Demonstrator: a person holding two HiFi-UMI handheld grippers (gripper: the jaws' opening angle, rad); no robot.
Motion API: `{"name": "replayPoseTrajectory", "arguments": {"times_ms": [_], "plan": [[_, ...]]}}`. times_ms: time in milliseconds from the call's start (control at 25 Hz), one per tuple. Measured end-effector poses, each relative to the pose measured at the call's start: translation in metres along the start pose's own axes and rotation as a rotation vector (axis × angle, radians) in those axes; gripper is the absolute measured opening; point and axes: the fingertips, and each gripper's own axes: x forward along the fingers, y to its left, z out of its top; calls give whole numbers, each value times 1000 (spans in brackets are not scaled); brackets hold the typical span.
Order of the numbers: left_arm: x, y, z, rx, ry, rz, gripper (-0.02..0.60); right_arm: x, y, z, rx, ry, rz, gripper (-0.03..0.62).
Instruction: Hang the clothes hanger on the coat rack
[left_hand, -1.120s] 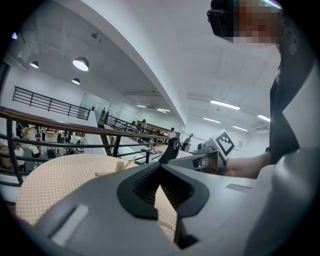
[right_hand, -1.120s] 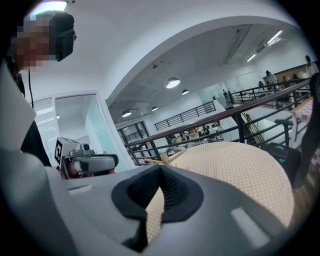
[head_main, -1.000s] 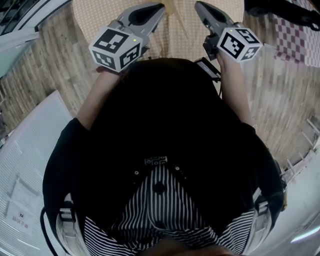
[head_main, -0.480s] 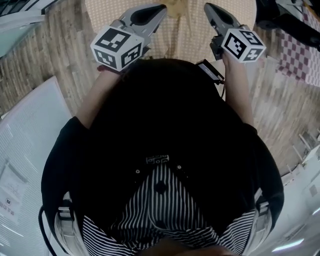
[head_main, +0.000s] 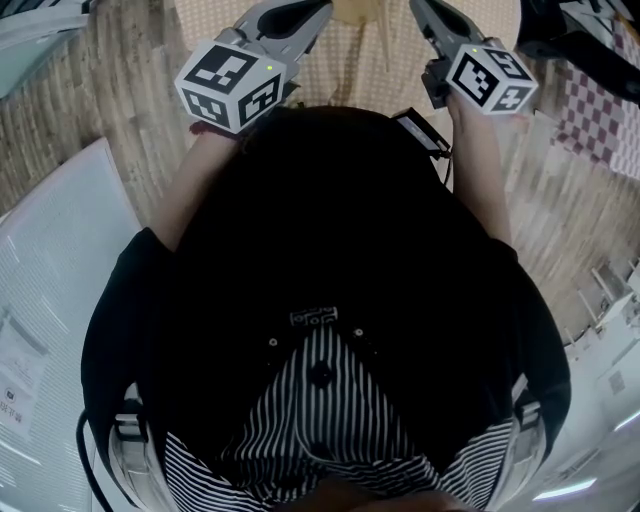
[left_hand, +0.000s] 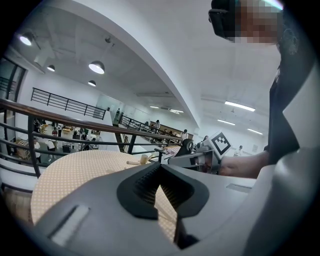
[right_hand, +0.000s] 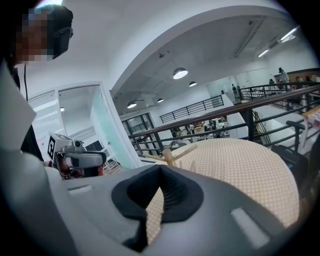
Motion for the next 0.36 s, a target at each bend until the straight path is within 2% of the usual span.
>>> {"name": "replayPoseTrajectory", "arguments": {"times_ms": [360], "plan": [[0, 0, -4, -18, 4, -3, -2, -2, 1, -2, 7, -3, 2, 0]]}}
